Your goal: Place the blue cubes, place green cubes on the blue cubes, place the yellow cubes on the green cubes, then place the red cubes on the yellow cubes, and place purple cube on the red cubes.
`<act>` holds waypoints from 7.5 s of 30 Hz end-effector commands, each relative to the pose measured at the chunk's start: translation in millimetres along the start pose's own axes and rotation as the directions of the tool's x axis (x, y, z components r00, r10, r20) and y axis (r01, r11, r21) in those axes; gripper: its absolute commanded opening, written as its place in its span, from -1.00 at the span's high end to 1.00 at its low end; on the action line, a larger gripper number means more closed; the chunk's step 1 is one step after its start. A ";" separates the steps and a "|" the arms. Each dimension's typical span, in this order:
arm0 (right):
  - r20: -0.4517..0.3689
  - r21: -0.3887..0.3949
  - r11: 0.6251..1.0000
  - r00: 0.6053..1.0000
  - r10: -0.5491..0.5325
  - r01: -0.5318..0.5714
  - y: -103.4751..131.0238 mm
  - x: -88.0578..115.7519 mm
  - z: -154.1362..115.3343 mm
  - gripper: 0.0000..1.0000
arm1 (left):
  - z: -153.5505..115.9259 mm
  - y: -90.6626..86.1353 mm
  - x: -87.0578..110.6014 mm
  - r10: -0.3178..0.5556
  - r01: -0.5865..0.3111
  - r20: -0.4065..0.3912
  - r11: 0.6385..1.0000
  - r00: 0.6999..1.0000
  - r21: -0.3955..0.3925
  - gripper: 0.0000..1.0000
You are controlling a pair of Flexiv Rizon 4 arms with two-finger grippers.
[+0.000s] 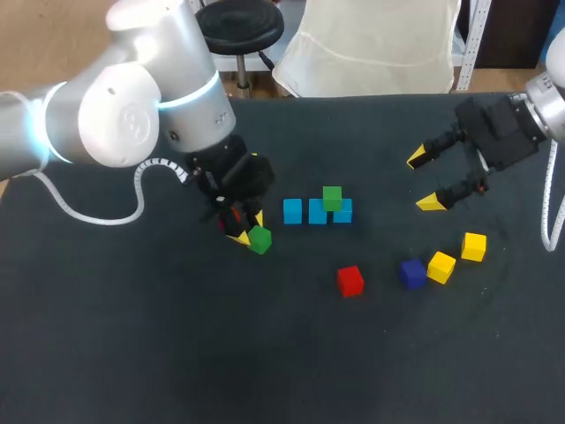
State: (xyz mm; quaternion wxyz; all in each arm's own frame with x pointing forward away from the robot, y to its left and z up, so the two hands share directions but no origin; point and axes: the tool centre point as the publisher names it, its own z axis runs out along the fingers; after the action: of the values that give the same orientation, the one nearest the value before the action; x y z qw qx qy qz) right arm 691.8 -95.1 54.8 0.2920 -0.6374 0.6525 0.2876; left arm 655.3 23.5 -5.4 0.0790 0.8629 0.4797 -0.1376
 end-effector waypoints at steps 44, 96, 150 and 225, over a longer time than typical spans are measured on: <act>0.002 -0.001 1.000 1.000 -0.001 0.001 -0.8 0.4 0.1 -1.00 | -47.3 62.2 -55.3 -0.424 0.426 0.045 0.895 0.905 -0.129 1.00; 0.002 -0.001 1.000 1.000 -0.001 0.001 -0.8 0.4 0.1 -1.00 | -18.7 83.5 -42.5 -0.439 0.440 0.026 0.896 0.898 -0.062 1.00; 0.002 -0.001 1.000 1.000 -0.001 0.001 -0.8 0.4 0.1 -1.00 | -16.7 86.7 -39.8 -0.421 0.422 0.039 0.906 0.906 -0.033 -1.00; -0.040 -0.140 0.975 0.983 -0.179 0.172 10.5 -1.1 -17.7 -1.00 | -121.7 -37.5 43.5 -0.303 0.323 0.204 0.944 0.931 -0.070 -1.00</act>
State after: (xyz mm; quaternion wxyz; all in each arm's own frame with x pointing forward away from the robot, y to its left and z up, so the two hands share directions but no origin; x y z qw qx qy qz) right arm 682.5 -98.4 55.8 0.2834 -0.6744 0.6196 0.2845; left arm 665.1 110.4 96.7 0.1454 0.7527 0.6082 -0.2060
